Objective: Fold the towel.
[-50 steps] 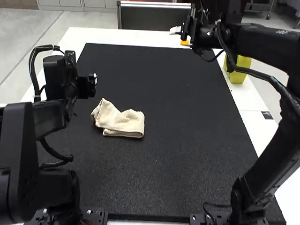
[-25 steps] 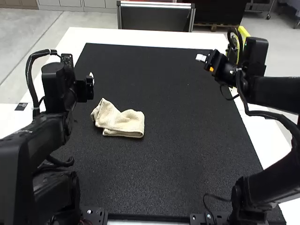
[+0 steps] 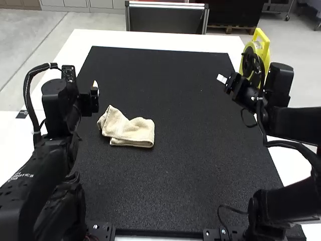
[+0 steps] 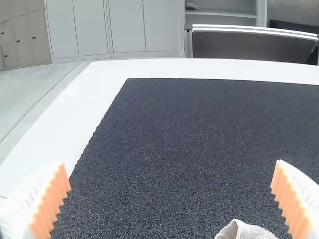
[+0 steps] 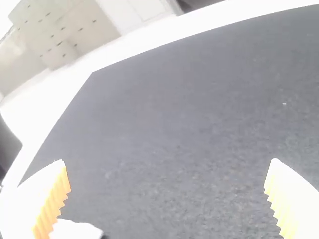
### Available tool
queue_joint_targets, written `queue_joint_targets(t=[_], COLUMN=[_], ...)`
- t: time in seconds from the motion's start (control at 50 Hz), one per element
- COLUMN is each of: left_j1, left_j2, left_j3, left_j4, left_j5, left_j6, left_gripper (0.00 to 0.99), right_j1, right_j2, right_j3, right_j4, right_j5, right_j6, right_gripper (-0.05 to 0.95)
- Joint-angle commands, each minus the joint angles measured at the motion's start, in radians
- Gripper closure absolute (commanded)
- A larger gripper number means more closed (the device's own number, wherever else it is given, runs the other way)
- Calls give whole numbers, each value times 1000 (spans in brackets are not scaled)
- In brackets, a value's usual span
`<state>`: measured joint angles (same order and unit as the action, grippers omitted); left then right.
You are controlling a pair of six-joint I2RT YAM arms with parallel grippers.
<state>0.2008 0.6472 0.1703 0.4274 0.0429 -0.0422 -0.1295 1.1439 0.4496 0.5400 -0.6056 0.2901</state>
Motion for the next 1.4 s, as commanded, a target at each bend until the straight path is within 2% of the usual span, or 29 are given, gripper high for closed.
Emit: queue_joint_targets(t=[0.0, 0.24, 0.6, 0.84, 1.0, 1.08, 1.14, 1.24, 1.38], left_j1=[0, -6, -1, 0, -6, -8, -8, -3, -6], left_j2=[-55, -178, -412, -646, -649, -649, -649, -649, -649], left_j3=[-14, -77, -147, -170, -170, -170, -169, -169, -169], left_j4=[19, 16, -26, -105, -105, -121, -162, -216, -220], left_j5=[-23, -51, -58, -60, -58, -52, -5, 40, 77], left_j6=[31, 54, 93, 93, 70, 70, 81, 93, 88], left_gripper=[36, 36, 36, 36, 36, 36, 36, 36, 36], right_j1=[-19, -76, -84, -88, -121, -153, -183, -233, -295], right_j2=[-38, -148, -345, -480, -579, -633, -681, -770, -905], right_j3=[-15, -107, -196, -219, -242, -256, -273, -301, -331], right_j4=[28, 147, 135, 104, 95, 83, 83, 49, -21], right_j5=[93, 84, 63, 63, 84, 87, 86, 73, 44], right_j6=[-65, -71, -71, -69, -68, -69, -69, -69, -63], right_gripper=[-7, -8, -8, -8, -8, -8, -8, -8, -8])
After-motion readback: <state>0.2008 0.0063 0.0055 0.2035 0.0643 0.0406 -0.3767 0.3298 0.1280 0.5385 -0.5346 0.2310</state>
